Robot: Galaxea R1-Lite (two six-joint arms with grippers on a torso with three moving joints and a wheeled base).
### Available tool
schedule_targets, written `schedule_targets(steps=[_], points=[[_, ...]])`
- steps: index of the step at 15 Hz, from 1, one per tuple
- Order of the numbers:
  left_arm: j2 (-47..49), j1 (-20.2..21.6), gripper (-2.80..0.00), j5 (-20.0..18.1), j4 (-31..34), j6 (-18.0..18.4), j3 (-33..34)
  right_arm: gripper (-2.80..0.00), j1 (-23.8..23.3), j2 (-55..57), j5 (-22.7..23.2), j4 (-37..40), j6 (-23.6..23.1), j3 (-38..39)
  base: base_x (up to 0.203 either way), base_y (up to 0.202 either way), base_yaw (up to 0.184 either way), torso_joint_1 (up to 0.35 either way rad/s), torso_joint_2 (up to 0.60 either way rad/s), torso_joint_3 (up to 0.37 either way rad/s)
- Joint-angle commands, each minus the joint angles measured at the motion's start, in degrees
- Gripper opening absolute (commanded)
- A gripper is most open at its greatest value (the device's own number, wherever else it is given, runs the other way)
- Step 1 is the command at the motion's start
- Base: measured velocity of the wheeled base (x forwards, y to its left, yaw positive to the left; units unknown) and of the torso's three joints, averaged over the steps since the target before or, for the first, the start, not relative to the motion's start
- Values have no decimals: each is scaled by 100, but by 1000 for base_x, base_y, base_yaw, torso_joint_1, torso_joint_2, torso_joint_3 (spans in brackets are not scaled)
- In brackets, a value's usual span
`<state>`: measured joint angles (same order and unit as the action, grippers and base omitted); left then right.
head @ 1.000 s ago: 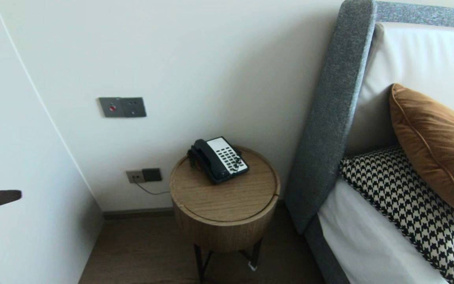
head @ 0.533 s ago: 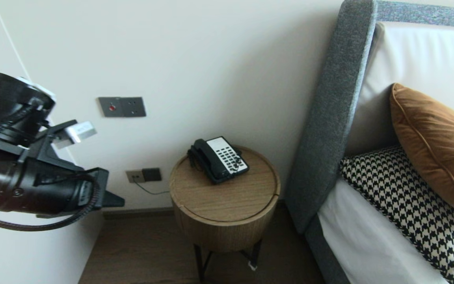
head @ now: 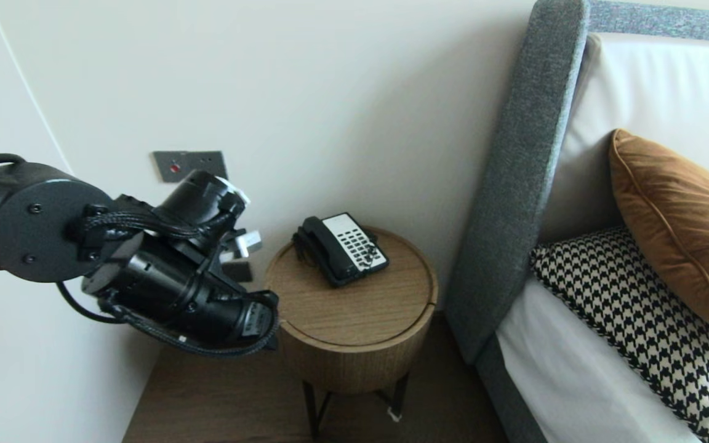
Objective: Open the nightstand drawer
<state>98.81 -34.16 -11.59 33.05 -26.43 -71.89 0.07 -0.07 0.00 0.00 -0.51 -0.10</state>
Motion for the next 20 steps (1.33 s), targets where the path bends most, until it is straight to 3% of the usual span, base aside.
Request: schedule_targets(steps=[1, 7, 12, 16, 18, 20], points=[[488, -192, -280, -38, -75, -83, -66, -280, 1, -28, 0, 0, -2, 1, 0, 0, 0, 0, 0, 0], [1205, -192, -280, 95, -637, -115, -309, -280, 1, -28, 0, 0, -2, 1, 0, 0, 0, 0, 0, 0], [1878, -175, -280, 839, -1188, -124, -562, -280, 1, -28, 0, 0, -2, 1, 0, 0, 0, 0, 0, 0], [2343, -135, -280, 902, -1493, -128, -740, -280, 1, -28, 0, 0, -2, 1, 0, 0, 0, 0, 0, 0], [2600, -137, -280, 1278, -1724, -214, -874, -280, 1, -28, 0, 0, -2, 1, 0, 0, 0, 0, 0, 0], [2827, -136, -280, 1393, -1793, -248, -1111, -280, 1, -28, 0, 0, -2, 1, 0, 0, 0, 0, 0, 0]])
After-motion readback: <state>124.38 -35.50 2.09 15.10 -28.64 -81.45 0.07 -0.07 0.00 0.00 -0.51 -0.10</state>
